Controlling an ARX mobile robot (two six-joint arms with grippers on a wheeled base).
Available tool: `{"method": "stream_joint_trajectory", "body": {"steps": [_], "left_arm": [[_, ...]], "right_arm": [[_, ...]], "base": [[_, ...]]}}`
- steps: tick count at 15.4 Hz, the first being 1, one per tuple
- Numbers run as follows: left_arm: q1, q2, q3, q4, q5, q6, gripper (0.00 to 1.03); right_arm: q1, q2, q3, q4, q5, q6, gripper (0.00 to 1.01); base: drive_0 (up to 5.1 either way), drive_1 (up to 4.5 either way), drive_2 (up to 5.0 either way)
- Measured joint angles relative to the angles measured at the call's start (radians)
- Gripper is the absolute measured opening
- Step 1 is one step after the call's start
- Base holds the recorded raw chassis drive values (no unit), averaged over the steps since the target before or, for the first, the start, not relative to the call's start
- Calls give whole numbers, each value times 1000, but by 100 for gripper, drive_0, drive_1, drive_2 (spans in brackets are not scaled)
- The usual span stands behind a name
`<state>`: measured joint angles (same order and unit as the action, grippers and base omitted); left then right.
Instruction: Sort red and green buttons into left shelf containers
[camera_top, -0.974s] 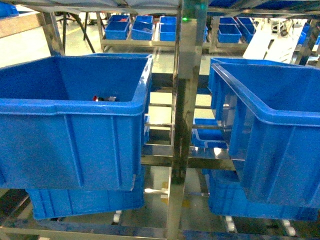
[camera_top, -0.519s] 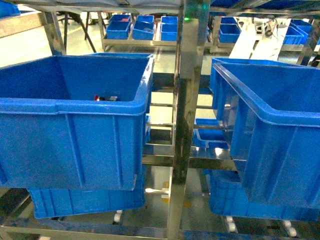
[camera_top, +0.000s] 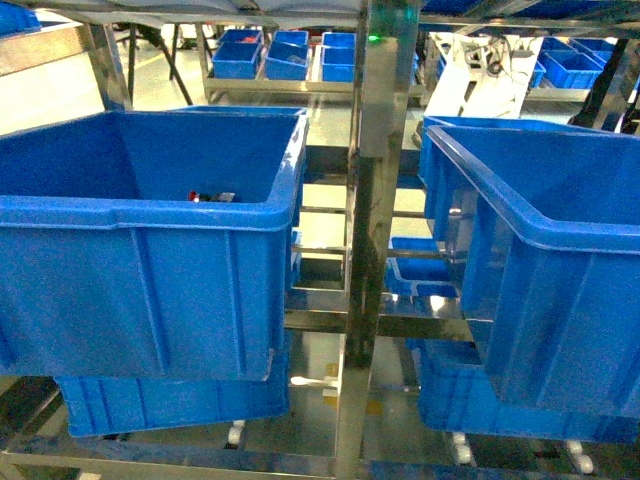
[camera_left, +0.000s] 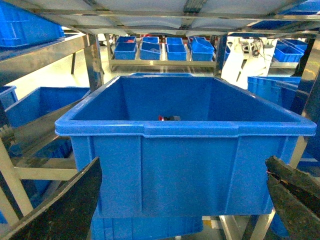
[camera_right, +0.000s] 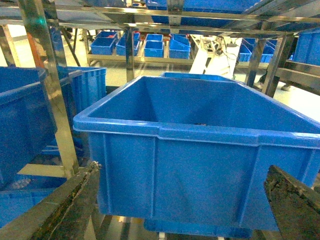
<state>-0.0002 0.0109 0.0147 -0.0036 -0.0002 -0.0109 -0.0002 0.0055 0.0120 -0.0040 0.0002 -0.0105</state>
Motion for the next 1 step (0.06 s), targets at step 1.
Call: {"method": "stream_joint_trajectory", "body": {"steps": [1], "left_arm": [[0, 0, 0, 0, 0, 0, 98]], "right_arm": [[0, 0, 0, 0, 0, 0, 98]], "base": [[0, 0, 0]]}}
